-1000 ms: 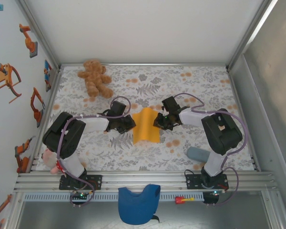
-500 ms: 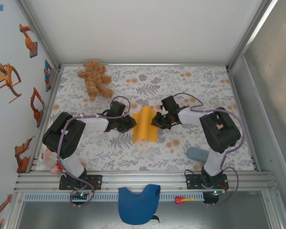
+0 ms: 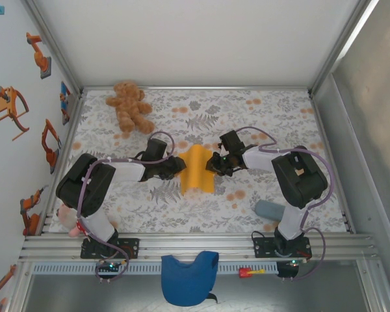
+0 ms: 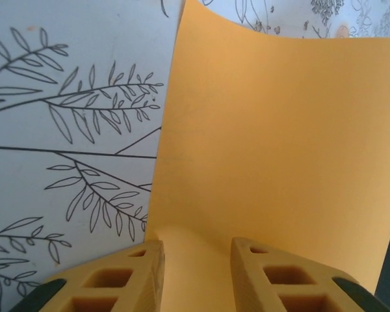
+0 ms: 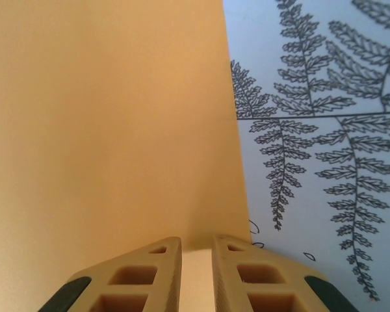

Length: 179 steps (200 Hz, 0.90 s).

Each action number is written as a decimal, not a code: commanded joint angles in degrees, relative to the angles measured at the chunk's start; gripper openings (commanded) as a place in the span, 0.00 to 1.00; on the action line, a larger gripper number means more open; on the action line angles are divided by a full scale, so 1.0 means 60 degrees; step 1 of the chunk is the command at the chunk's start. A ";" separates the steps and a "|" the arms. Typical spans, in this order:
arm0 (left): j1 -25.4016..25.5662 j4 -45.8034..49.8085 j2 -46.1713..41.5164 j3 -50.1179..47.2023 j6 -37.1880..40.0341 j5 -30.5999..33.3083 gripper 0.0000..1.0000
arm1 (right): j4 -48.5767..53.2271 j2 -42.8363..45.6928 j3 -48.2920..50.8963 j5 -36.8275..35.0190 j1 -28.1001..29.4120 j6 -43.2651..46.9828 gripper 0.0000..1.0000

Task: Fold a paper plane with a square sheet of paper (pick it up from the middle)
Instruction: First fold in half a square sheet of paper at the center of the table.

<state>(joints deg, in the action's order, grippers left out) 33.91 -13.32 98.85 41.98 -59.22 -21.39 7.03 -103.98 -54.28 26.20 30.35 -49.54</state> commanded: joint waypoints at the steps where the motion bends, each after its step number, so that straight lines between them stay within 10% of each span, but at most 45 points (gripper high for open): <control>1: -0.0071 -0.0431 -0.0186 -0.0183 -0.0222 -0.0225 0.36 | -0.0013 -0.0170 0.0022 0.0057 -0.0036 -0.0071 0.20; 117: -0.0086 -0.3210 -0.0188 -0.0988 -0.0856 -0.0759 0.79 | -0.0130 -0.0379 -0.0077 0.0287 -0.0024 -0.0026 0.20; 179: 0.0069 -0.2064 -0.0389 -0.0708 -0.0227 -0.0684 0.94 | -0.0331 -0.0511 -0.0135 0.0359 0.0112 -0.0202 0.20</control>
<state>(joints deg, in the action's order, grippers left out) 33.63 -30.74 97.56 37.15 -63.35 -25.32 4.38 -105.32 -54.28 28.75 30.37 -49.76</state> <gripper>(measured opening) 0.925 0.201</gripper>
